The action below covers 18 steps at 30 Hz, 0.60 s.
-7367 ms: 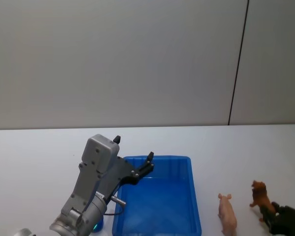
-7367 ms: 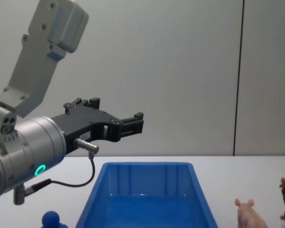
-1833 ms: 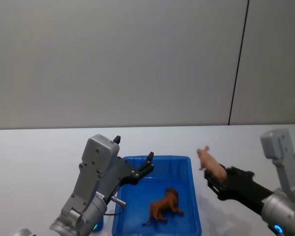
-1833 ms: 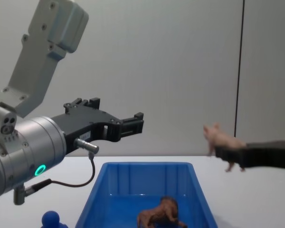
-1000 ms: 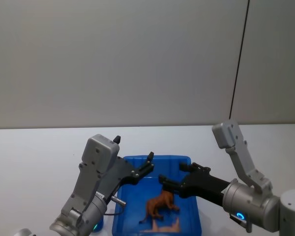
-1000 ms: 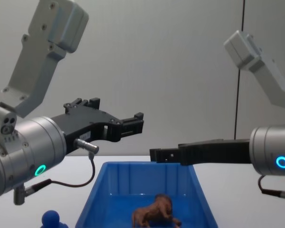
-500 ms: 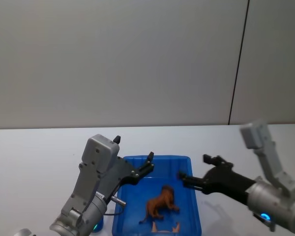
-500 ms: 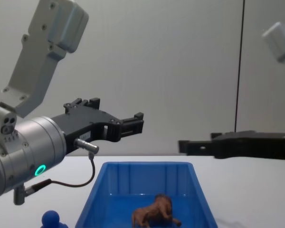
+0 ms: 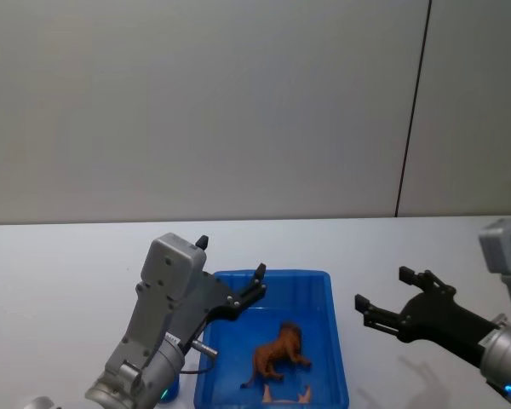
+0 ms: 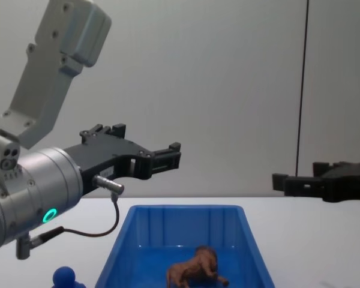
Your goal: Pick up the two dolls from the table and place them into the box.
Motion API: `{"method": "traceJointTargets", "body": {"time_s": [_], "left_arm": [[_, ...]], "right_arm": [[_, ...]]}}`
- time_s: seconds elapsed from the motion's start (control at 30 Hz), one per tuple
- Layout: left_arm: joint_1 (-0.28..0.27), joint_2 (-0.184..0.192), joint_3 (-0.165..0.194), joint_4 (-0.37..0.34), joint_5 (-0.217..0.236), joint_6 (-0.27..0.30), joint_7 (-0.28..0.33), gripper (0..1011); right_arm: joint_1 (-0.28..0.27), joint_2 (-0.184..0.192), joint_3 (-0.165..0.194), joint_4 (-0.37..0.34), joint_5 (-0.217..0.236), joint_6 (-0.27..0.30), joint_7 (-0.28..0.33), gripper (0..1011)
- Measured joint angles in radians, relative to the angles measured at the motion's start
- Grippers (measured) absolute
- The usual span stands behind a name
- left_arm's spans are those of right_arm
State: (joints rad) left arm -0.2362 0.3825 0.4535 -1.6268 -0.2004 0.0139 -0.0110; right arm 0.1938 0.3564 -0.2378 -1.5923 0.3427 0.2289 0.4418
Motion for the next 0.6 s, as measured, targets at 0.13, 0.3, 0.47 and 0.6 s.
{"method": "traceJointTargets", "body": {"time_s": [0.13, 0.3, 0.47, 0.6], "left_arm": [[0.007, 0.008, -0.003, -0.009, 0.001, 0.005, 0.006, 1000], [0.026, 0.027, -0.011, -0.032, 0.003, 0.023, 0.029, 1001], [0.065, 0.066, -0.024, -0.076, 0.000, 0.057, 0.070, 1000], [0.103, 0.101, -0.033, -0.109, -0.013, 0.088, 0.107, 1001]], "right_arm": [[-0.013, 0.013, 0.007, -0.008, 0.006, -0.014, -0.004, 1001], [-0.026, 0.026, 0.015, -0.016, 0.013, -0.028, -0.007, 1001], [-0.033, 0.033, 0.019, -0.020, 0.017, -0.036, -0.009, 1001], [-0.038, 0.039, 0.022, -0.023, 0.019, -0.041, -0.010, 1001]]}}
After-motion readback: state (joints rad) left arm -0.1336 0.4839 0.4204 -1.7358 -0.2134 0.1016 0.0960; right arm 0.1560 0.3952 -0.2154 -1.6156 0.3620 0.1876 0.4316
